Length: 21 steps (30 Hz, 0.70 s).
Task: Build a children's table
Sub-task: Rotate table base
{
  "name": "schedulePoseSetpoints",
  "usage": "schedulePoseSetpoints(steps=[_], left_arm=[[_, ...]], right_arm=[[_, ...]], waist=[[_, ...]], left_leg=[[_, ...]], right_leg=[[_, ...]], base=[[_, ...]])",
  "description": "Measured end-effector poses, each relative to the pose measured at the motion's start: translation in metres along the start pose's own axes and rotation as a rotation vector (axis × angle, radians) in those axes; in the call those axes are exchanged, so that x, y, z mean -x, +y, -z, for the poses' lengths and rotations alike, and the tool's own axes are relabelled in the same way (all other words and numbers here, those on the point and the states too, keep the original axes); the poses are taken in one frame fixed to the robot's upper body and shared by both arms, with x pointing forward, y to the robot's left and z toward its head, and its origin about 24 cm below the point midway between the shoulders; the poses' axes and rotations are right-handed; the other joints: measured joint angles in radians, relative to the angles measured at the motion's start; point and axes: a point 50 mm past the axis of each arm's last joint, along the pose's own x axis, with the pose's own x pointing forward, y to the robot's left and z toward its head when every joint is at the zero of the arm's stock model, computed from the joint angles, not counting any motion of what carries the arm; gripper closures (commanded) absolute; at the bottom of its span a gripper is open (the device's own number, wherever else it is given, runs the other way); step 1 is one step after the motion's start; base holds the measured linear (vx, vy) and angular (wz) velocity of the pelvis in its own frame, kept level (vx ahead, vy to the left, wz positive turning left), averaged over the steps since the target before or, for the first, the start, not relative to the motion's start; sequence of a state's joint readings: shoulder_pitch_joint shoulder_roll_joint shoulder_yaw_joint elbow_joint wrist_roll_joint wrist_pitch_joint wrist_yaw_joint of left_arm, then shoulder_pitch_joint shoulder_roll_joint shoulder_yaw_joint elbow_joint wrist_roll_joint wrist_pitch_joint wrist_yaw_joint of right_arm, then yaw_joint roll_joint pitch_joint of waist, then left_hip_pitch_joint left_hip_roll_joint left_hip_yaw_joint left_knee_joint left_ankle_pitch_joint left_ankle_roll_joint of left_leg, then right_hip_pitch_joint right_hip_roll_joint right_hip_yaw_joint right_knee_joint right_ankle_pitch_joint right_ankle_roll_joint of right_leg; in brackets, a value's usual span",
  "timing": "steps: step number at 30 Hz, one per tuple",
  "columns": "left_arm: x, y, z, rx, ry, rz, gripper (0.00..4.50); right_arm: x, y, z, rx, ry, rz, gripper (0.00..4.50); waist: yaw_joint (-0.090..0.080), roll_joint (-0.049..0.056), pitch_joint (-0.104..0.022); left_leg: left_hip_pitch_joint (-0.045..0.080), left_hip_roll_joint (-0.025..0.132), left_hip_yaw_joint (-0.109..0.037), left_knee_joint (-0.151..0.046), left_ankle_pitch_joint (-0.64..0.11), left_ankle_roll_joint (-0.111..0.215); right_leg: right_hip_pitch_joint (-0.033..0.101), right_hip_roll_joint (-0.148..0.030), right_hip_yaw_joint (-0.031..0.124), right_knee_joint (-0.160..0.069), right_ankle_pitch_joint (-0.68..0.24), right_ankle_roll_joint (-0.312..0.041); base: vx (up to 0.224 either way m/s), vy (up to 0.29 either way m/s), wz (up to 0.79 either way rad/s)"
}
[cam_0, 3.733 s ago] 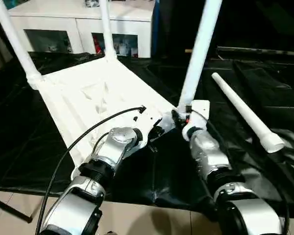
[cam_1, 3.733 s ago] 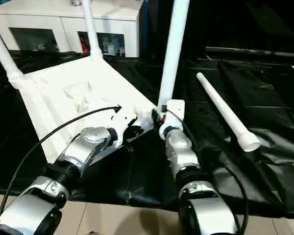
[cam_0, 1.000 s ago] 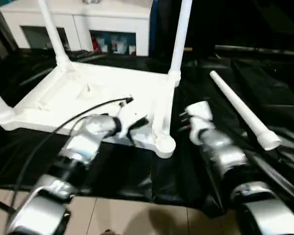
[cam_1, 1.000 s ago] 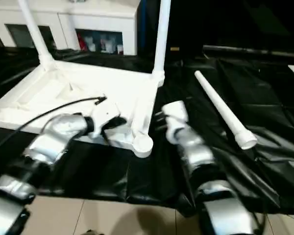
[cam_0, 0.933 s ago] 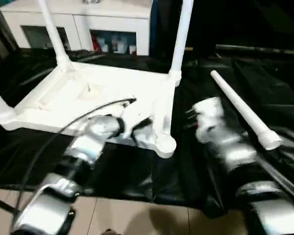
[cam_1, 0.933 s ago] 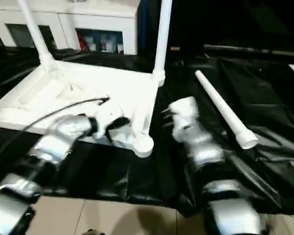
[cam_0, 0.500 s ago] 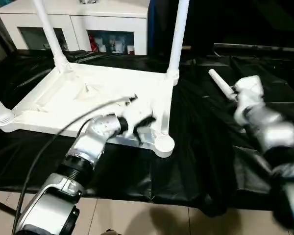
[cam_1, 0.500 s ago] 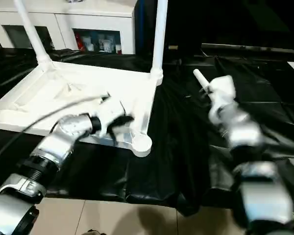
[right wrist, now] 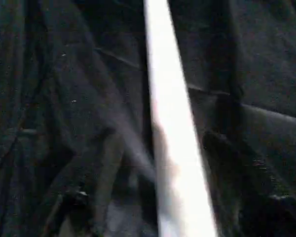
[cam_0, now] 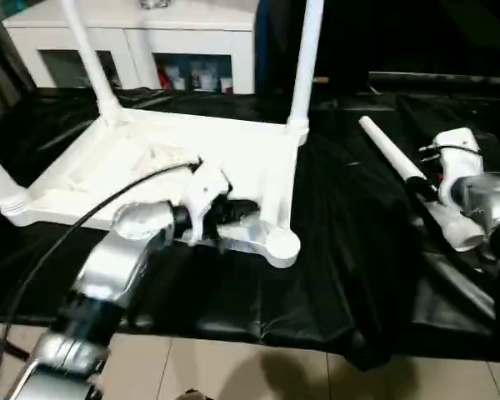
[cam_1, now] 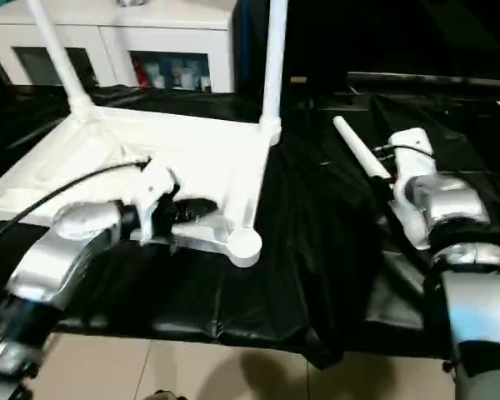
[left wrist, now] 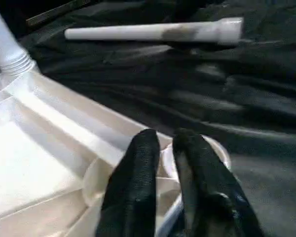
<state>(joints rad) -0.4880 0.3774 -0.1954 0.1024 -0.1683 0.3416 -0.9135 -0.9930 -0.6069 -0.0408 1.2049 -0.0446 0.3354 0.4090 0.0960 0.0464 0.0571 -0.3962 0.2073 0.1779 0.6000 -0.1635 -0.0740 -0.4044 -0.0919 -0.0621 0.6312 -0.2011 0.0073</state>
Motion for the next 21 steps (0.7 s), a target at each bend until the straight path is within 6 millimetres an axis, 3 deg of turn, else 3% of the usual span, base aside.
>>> schedulePoseSetpoints(steps=[5, 13, 15, 18, 21], left_arm=[[0.009, -0.015, -0.006, 0.03, 0.012, 0.085, 3.02], [0.019, -0.028, -0.022, 0.023, 0.01, 0.195, 2.45], [0.022, -0.031, -0.025, 0.014, 0.011, 0.204, 2.13], [0.026, -0.036, -0.027, 0.01, 0.032, 0.216, 2.07], [0.029, -0.04, -0.029, 0.019, 0.05, 0.23, 1.71]], right_arm=[[0.002, -0.008, 0.006, -0.032, 0.036, 0.007, 0.86], [0.003, -0.012, 0.015, -0.057, 0.069, 0.001, 0.29], [0.003, -0.012, 0.015, -0.06, 0.069, 0.006, 0.02], [0.004, -0.013, 0.019, -0.072, 0.089, 0.019, 0.0], [0.003, -0.014, 0.027, -0.081, 0.132, 0.027, 0.0]], waist=[[-0.003, 0.004, -0.001], [-0.003, 0.025, -0.001], [-0.003, 0.031, -0.002], [-0.001, 0.039, -0.003], [0.001, 0.041, -0.003]], left_leg=[[-0.001, 0.0, 0.0, 0.001, 0.0, 0.001], [-0.004, 0.0, -0.003, 0.003, 0.0, 0.001], [-0.004, 0.0, -0.003, 0.003, 0.0, 0.001], [-0.004, 0.0, -0.003, 0.003, 0.0, 0.001], [-0.005, 0.0, -0.003, 0.004, 0.0, 0.001]], right_leg=[[0.0, 0.0, 0.0, 0.0, 0.0, 0.0], [-0.001, 0.0, -0.002, 0.001, 0.0, 0.0], [-0.001, 0.0, -0.002, 0.001, 0.0, 0.0], [-0.001, 0.0, -0.003, 0.001, 0.0, 0.0], [-0.001, 0.0, -0.003, 0.001, 0.0, 0.0]], base=[[0.0, 0.0, 0.0], [0.0, 0.0, 0.0], [0.0, 0.0, 0.0], [0.0, 0.0, 0.0], [0.0, 0.0, 0.0]])
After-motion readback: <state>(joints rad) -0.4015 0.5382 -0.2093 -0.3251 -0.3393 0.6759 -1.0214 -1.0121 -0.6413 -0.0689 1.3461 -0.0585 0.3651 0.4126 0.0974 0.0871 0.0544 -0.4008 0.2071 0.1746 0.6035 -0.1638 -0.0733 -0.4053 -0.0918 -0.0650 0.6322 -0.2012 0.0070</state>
